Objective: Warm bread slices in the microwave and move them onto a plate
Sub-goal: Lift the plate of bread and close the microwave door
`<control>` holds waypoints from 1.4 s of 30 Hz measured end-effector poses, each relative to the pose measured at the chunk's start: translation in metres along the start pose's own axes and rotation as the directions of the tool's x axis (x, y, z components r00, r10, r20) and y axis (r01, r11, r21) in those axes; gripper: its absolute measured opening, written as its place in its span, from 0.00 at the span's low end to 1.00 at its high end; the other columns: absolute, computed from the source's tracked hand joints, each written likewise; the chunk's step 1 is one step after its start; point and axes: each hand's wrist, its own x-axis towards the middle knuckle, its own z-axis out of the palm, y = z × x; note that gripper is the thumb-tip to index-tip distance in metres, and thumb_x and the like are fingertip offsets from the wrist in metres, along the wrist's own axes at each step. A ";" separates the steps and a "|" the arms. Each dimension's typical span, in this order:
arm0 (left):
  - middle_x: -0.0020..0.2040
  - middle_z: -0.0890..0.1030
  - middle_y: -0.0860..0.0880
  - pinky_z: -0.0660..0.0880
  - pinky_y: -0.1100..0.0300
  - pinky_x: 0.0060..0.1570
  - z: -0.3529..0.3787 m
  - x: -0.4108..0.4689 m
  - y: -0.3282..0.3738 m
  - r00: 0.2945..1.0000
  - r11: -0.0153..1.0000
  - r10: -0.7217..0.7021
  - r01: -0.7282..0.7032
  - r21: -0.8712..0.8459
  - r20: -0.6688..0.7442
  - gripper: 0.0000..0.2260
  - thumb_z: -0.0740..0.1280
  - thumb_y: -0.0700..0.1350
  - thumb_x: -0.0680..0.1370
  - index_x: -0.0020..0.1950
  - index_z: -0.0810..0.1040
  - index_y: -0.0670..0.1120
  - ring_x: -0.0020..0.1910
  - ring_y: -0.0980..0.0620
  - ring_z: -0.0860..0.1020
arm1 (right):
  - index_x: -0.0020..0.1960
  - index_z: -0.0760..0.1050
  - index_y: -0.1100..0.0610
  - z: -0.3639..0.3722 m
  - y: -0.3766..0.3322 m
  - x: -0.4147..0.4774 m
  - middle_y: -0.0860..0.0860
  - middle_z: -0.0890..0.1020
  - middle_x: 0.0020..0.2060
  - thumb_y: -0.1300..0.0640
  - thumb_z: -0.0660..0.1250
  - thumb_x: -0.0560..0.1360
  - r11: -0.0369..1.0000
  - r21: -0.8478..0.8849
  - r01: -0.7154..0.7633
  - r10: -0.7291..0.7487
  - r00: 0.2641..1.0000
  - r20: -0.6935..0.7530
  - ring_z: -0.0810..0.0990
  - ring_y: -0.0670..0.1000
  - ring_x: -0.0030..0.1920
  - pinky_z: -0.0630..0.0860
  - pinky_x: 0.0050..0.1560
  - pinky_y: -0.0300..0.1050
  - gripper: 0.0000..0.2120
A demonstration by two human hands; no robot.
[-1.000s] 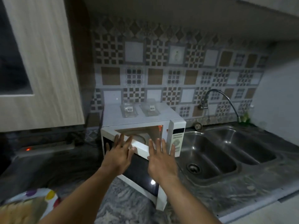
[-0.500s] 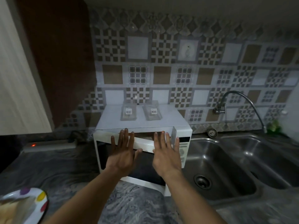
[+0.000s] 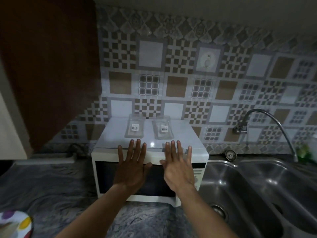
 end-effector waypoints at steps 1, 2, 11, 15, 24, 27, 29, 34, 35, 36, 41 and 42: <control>0.79 0.57 0.43 0.48 0.33 0.73 0.000 0.002 0.001 1.000 1.000 -0.005 0.005 0.002 0.003 0.30 0.44 0.61 0.83 0.79 0.57 0.44 0.79 0.42 0.52 | 0.78 0.62 0.61 0.001 0.002 0.003 0.60 0.66 0.75 0.47 0.47 0.81 1.000 -0.001 0.014 -0.014 1.000 -0.004 0.57 0.61 0.78 0.45 0.75 0.69 0.30; 0.79 0.57 0.43 0.48 0.34 0.73 0.000 0.004 0.001 1.000 1.000 -0.012 0.012 0.009 0.005 0.30 0.44 0.60 0.83 0.79 0.57 0.43 0.79 0.43 0.52 | 0.77 0.63 0.61 0.002 0.004 0.006 0.60 0.67 0.75 0.47 0.47 0.81 1.000 0.003 0.028 -0.028 1.000 -0.009 0.57 0.60 0.78 0.46 0.75 0.69 0.30; 0.67 0.77 0.41 0.52 0.34 0.72 -0.004 0.022 0.000 0.999 0.996 -0.036 0.033 0.084 0.032 0.28 0.50 0.57 0.81 0.69 0.75 0.39 0.72 0.39 0.69 | 0.71 0.73 0.62 0.011 0.014 0.023 0.59 0.75 0.69 0.47 0.52 0.79 0.995 0.076 0.058 -0.060 0.998 0.026 0.67 0.61 0.75 0.49 0.71 0.71 0.29; 0.73 0.72 0.46 0.50 0.42 0.77 -0.017 0.029 0.002 0.997 0.997 -0.070 0.068 0.035 0.044 0.27 0.50 0.59 0.81 0.74 0.69 0.45 0.74 0.47 0.68 | 0.75 0.68 0.58 -0.002 0.021 0.032 0.55 0.73 0.72 0.46 0.57 0.80 0.986 0.155 0.065 -0.074 0.996 0.056 0.64 0.57 0.76 0.39 0.75 0.67 0.28; 0.78 0.64 0.52 0.45 0.50 0.76 -0.028 0.036 0.003 0.984 0.989 -0.143 0.146 -0.018 0.107 0.27 0.53 0.60 0.82 0.78 0.62 0.50 0.77 0.55 0.59 | 0.67 0.74 0.55 -0.018 0.027 0.048 0.53 0.78 0.62 0.45 0.60 0.79 0.964 0.257 0.067 -0.110 0.981 0.159 0.74 0.56 0.66 0.52 0.77 0.60 0.22; 0.77 0.66 0.51 0.46 0.49 0.76 -0.032 0.038 0.004 0.982 0.989 -0.140 0.145 -0.031 0.125 0.26 0.55 0.59 0.82 0.77 0.64 0.49 0.76 0.54 0.62 | 0.63 0.76 0.55 -0.018 0.027 0.053 0.53 0.80 0.57 0.45 0.60 0.79 0.963 0.262 0.060 -0.111 0.976 0.186 0.77 0.56 0.61 0.55 0.76 0.59 0.19; 0.76 0.68 0.51 0.48 0.49 0.76 -0.036 0.039 0.006 0.981 0.987 -0.143 0.150 -0.047 0.130 0.26 0.56 0.59 0.82 0.76 0.65 0.49 0.75 0.54 0.63 | 0.63 0.75 0.55 -0.018 0.028 0.054 0.52 0.80 0.56 0.44 0.59 0.80 0.963 0.263 0.049 -0.107 0.972 0.210 0.77 0.55 0.60 0.54 0.77 0.58 0.19; 0.73 0.71 0.51 0.50 0.50 0.76 -0.041 0.041 0.004 0.977 0.987 -0.131 0.144 -0.066 0.167 0.24 0.56 0.59 0.82 0.75 0.67 0.49 0.73 0.53 0.66 | 0.61 0.77 0.55 -0.023 0.030 0.057 0.53 0.82 0.55 0.41 0.60 0.79 0.968 0.249 0.012 -0.075 0.966 0.246 0.78 0.56 0.60 0.53 0.77 0.58 0.20; 0.73 0.71 0.52 0.50 0.50 0.76 -0.041 0.041 0.004 0.975 0.986 -0.137 0.151 -0.070 0.174 0.24 0.56 0.59 0.82 0.74 0.67 0.50 0.73 0.53 0.67 | 0.60 0.77 0.55 -0.022 0.030 0.057 0.53 0.82 0.55 0.41 0.61 0.79 0.967 0.253 0.003 -0.070 0.965 0.254 0.78 0.56 0.60 0.53 0.77 0.57 0.20; 0.72 0.71 0.52 0.50 0.51 0.76 -0.042 0.041 0.005 0.973 0.985 -0.141 0.156 -0.069 0.181 0.24 0.56 0.59 0.82 0.74 0.67 0.50 0.72 0.53 0.67 | 0.60 0.77 0.55 -0.022 0.030 0.058 0.54 0.82 0.55 0.41 0.61 0.79 0.965 0.264 -0.006 -0.065 0.963 0.260 0.78 0.57 0.59 0.54 0.77 0.56 0.20; 0.66 0.76 0.53 0.55 0.51 0.74 -0.045 0.042 0.010 0.972 0.980 -0.169 0.184 -0.079 0.164 0.19 0.58 0.58 0.81 0.69 0.71 0.51 0.66 0.53 0.73 | 0.58 0.76 0.59 -0.025 0.027 0.058 0.58 0.81 0.55 0.46 0.63 0.80 0.960 0.274 -0.051 -0.021 0.968 0.250 0.76 0.60 0.61 0.63 0.73 0.52 0.17; 0.66 0.76 0.53 0.56 0.51 0.74 -0.045 0.044 0.009 0.974 0.979 -0.169 0.184 -0.088 0.154 0.19 0.58 0.58 0.81 0.68 0.72 0.51 0.65 0.53 0.73 | 0.58 0.76 0.59 -0.025 0.027 0.059 0.58 0.81 0.56 0.45 0.63 0.80 0.961 0.273 -0.047 -0.024 0.967 0.252 0.76 0.60 0.61 0.64 0.71 0.52 0.17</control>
